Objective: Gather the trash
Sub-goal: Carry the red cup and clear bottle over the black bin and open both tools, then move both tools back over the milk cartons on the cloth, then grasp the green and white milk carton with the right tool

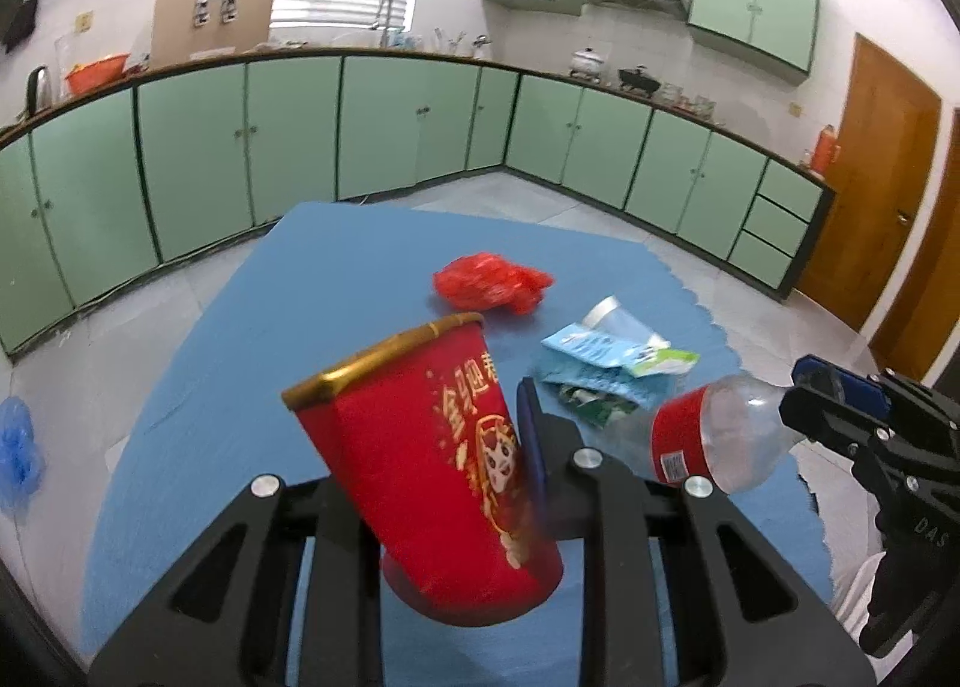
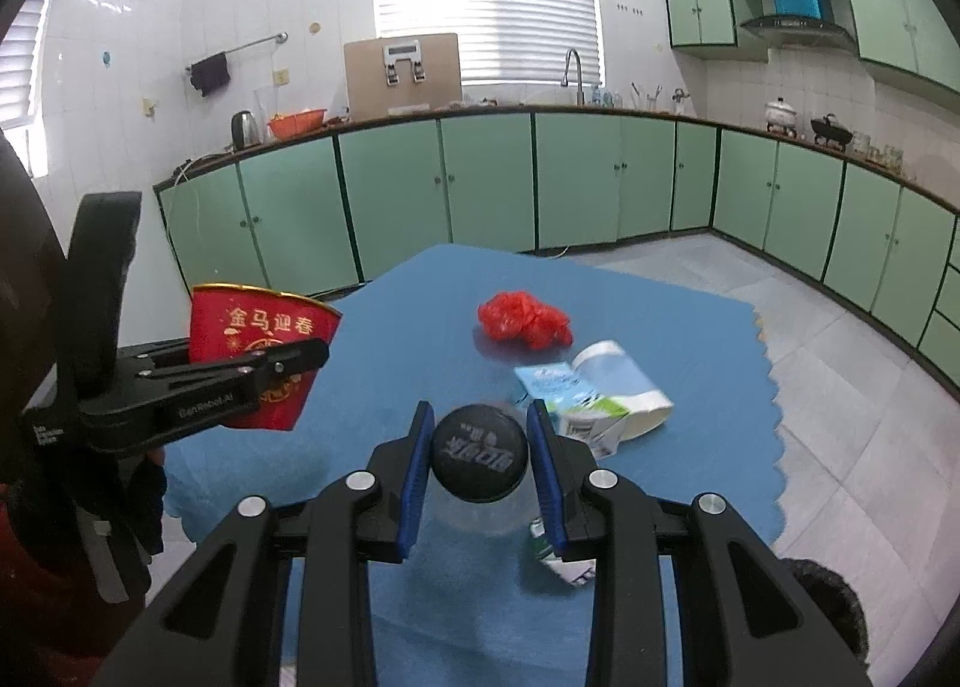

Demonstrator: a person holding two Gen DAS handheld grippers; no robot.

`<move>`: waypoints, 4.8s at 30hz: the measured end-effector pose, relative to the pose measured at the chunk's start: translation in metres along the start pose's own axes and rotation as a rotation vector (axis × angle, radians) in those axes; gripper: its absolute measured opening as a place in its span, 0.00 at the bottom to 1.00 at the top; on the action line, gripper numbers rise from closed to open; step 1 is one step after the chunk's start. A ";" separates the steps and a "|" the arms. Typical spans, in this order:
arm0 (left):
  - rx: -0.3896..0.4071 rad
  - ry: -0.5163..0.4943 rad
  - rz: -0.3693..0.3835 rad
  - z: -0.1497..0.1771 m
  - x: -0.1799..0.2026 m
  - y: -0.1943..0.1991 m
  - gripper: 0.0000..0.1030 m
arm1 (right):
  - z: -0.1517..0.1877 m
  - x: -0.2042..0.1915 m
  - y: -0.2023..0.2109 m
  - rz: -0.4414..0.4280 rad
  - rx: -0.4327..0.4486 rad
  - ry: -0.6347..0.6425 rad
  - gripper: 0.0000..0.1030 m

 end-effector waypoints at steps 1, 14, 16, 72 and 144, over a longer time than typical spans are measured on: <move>0.005 -0.008 0.008 -0.003 0.004 0.001 0.21 | -0.003 0.002 0.004 -0.003 0.006 -0.006 0.30; 0.050 -0.119 0.187 -0.034 0.090 0.000 0.20 | -0.029 0.057 0.079 0.010 0.113 -0.124 0.30; 0.050 -0.135 0.217 -0.037 0.105 -0.002 0.20 | -0.032 0.071 0.092 0.041 0.132 -0.140 0.30; -0.041 -0.337 0.441 -0.028 0.268 -0.096 0.73 | 0.051 0.274 0.164 0.533 0.151 -0.422 0.92; -0.260 -0.125 0.167 0.037 0.041 -0.117 0.71 | 0.070 0.066 -0.050 0.052 -0.306 -0.063 0.41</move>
Point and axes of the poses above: each gripper's, at about its wrist camera, not at the fingertips, and y roughly against the way its jaws point, x to its right, z to its underside, the point moved 5 cm from there along -y, roughly the way its jaws point, and after that the axes turned 10 degrees about -y, right-handed, at the moved point
